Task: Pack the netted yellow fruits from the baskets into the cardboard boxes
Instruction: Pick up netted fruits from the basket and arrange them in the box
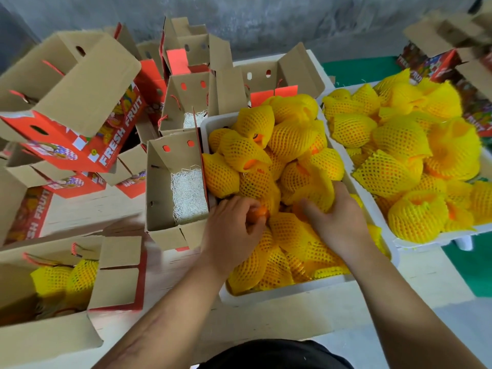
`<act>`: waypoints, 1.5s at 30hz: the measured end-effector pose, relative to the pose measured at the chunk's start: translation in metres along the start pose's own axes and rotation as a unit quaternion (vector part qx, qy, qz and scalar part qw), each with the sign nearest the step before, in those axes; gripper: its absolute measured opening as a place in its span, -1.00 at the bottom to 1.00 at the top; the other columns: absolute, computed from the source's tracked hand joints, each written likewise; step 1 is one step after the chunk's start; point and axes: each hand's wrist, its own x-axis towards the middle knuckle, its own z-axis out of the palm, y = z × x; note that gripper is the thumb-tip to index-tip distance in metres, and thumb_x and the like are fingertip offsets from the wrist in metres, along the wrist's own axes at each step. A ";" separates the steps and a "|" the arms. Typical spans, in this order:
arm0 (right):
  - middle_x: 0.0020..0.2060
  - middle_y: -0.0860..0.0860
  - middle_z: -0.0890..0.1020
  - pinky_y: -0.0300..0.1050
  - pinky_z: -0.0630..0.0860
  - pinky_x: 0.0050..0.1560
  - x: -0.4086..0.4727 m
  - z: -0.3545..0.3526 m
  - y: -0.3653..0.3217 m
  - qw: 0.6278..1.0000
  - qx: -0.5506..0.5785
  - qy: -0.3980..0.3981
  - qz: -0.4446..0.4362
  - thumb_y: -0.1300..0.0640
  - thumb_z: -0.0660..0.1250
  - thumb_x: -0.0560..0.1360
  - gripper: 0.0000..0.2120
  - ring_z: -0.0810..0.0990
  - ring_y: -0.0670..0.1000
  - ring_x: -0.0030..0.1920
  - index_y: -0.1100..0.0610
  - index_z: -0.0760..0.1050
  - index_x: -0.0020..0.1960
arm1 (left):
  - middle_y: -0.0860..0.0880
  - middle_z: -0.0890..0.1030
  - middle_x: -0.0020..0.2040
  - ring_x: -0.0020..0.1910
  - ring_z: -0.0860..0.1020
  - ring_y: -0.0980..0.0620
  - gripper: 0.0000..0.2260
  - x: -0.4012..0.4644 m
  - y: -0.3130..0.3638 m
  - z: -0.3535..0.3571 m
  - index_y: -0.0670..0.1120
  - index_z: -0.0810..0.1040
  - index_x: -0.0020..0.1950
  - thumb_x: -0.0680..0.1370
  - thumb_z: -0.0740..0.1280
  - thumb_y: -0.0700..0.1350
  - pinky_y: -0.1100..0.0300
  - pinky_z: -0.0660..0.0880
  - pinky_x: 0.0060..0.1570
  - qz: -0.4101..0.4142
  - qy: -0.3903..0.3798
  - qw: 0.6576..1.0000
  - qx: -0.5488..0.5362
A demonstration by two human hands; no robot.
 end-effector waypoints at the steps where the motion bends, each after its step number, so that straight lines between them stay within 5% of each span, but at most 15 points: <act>1: 0.13 0.02 0.69 0.11 0.55 0.17 -0.003 -0.005 -0.001 0.996 0.091 -0.020 0.012 -0.38 0.40 0.39 -0.32 0.64 0.11 0.17 0.01 0.49 0.36 | 0.13 0.59 0.09 0.09 0.54 0.07 -0.68 -0.003 0.001 -0.002 0.05 0.57 0.21 0.53 0.42 0.15 -0.06 0.48 0.21 0.009 -0.005 0.999 -0.048; 3: 0.12 -0.11 0.71 0.04 0.59 0.15 -0.012 -0.009 -0.007 0.968 0.239 -0.066 0.043 -0.46 0.33 0.35 -0.31 0.68 -0.09 0.11 -0.09 0.54 0.35 | 0.16 0.53 0.27 0.23 0.53 0.17 -0.47 -0.010 0.014 -0.004 0.08 0.47 0.41 0.51 0.46 0.24 0.10 0.50 0.23 0.013 -0.060 0.981 -0.182; 6: 0.18 0.01 0.70 -0.03 0.65 -0.04 -0.026 -0.001 -0.007 0.909 0.363 -0.201 0.035 -0.35 0.41 0.42 -0.36 0.71 -0.03 0.09 -0.06 0.50 0.40 | 0.08 0.52 0.37 0.30 0.57 0.04 -0.36 -0.020 0.045 0.001 0.14 0.39 0.53 0.49 0.52 0.19 0.11 0.55 0.25 -0.022 -0.078 0.937 -0.341; 8: 0.22 0.08 0.67 -0.16 0.65 -0.04 -0.033 0.002 -0.001 0.872 0.415 -0.259 -0.005 -0.16 0.56 0.42 -0.30 0.69 0.02 0.15 0.03 0.41 0.46 | 0.02 0.59 0.32 0.28 0.60 -0.02 -0.40 -0.025 0.055 0.000 0.20 0.47 0.45 0.45 0.55 0.19 -0.04 0.58 0.23 -0.060 -0.044 0.910 -0.408; 10: 0.32 0.11 0.61 -0.06 0.61 0.16 -0.035 -0.002 0.004 0.846 0.428 -0.316 -0.038 -0.06 0.62 0.39 -0.23 0.61 0.12 0.32 -0.03 0.34 0.50 | -0.02 0.65 0.26 0.24 0.63 -0.04 -0.42 -0.026 0.055 -0.006 0.24 0.55 0.36 0.37 0.59 0.24 -0.02 0.61 0.18 -0.095 -0.070 0.866 -0.486; 12: 0.35 0.08 0.58 0.03 0.59 0.21 -0.033 -0.004 0.011 0.837 0.425 -0.341 -0.044 -0.05 0.64 0.36 -0.22 0.56 0.17 0.37 -0.17 0.34 0.47 | -0.02 0.68 0.23 0.23 0.65 -0.04 -0.45 -0.027 0.054 -0.011 0.23 0.62 0.29 0.33 0.61 0.25 0.09 0.61 0.13 -0.114 -0.120 0.818 -0.551; 15: 0.31 0.02 0.61 0.17 0.63 0.11 -0.033 0.000 0.013 0.855 0.427 -0.293 0.015 -0.19 0.67 0.28 -0.13 0.62 0.17 0.29 -0.30 0.30 0.47 | 0.02 0.71 0.18 0.22 0.65 0.01 -0.58 -0.029 0.053 -0.012 0.18 0.72 0.17 0.34 0.62 0.21 0.18 0.60 0.12 -0.172 -0.082 0.794 -0.577; 19: 0.23 -0.05 0.65 0.01 0.65 -0.02 -0.032 0.007 0.015 0.890 0.391 -0.232 0.020 -0.27 0.63 0.30 -0.17 0.68 0.09 0.19 -0.33 0.29 0.46 | 0.14 0.74 0.01 0.05 0.67 0.18 -0.86 -0.030 0.053 -0.009 0.16 0.75 -0.01 0.45 0.49 0.04 0.38 0.54 -0.05 -0.212 -0.004 0.845 -0.491; 24: 0.31 -0.05 0.57 0.10 0.65 0.14 -0.035 0.007 0.025 0.895 0.342 -0.287 0.007 -0.05 0.69 0.27 0.01 0.65 0.02 0.24 -0.36 0.14 0.51 | 0.24 0.70 -0.05 -0.03 0.62 0.31 -0.92 -0.032 0.058 0.000 0.07 0.65 0.06 0.59 0.40 -0.06 0.45 0.48 -0.05 -0.192 0.033 0.879 -0.435; 31: 0.07 -0.05 0.70 -0.14 0.64 -0.08 -0.039 0.009 0.017 0.894 0.398 -0.202 0.021 -0.07 0.52 0.42 -0.51 0.69 0.01 0.08 -0.14 0.51 0.32 | 0.20 0.63 -0.13 -0.16 0.55 0.25 -0.93 -0.038 0.061 0.000 0.14 0.61 0.05 0.62 0.36 0.09 0.40 0.46 -0.14 -0.135 0.057 0.909 -0.389; 37: 0.15 0.01 0.66 -0.12 0.63 0.02 -0.041 0.007 0.022 0.890 0.418 -0.184 -0.014 0.03 0.49 0.47 -0.53 0.67 0.04 0.14 -0.11 0.49 0.35 | 0.17 0.59 0.20 0.14 0.60 0.18 -0.63 -0.031 0.060 -0.003 0.19 0.55 0.28 0.51 0.45 0.24 0.28 0.57 0.03 -0.123 -0.023 0.927 -0.353; 40: 0.19 -0.01 0.62 -0.08 0.65 0.07 -0.041 0.008 0.025 0.897 0.403 -0.176 -0.027 0.08 0.52 0.46 -0.45 0.66 0.02 0.15 -0.17 0.43 0.38 | 0.22 0.62 0.18 0.19 0.57 0.22 -0.80 -0.029 0.057 -0.002 0.19 0.61 0.25 0.63 0.39 0.08 0.30 0.53 0.13 -0.083 0.011 0.952 -0.293; 45: 0.18 -0.10 0.60 -0.03 0.65 0.11 -0.040 0.014 0.026 0.906 0.378 -0.180 -0.055 0.10 0.52 0.47 -0.37 0.66 0.02 0.16 -0.15 0.35 0.45 | 0.14 0.63 0.05 0.08 0.58 0.18 -0.87 -0.028 0.058 -0.007 0.12 0.58 0.16 0.64 0.31 -0.01 0.36 0.48 0.02 -0.047 0.078 0.967 -0.238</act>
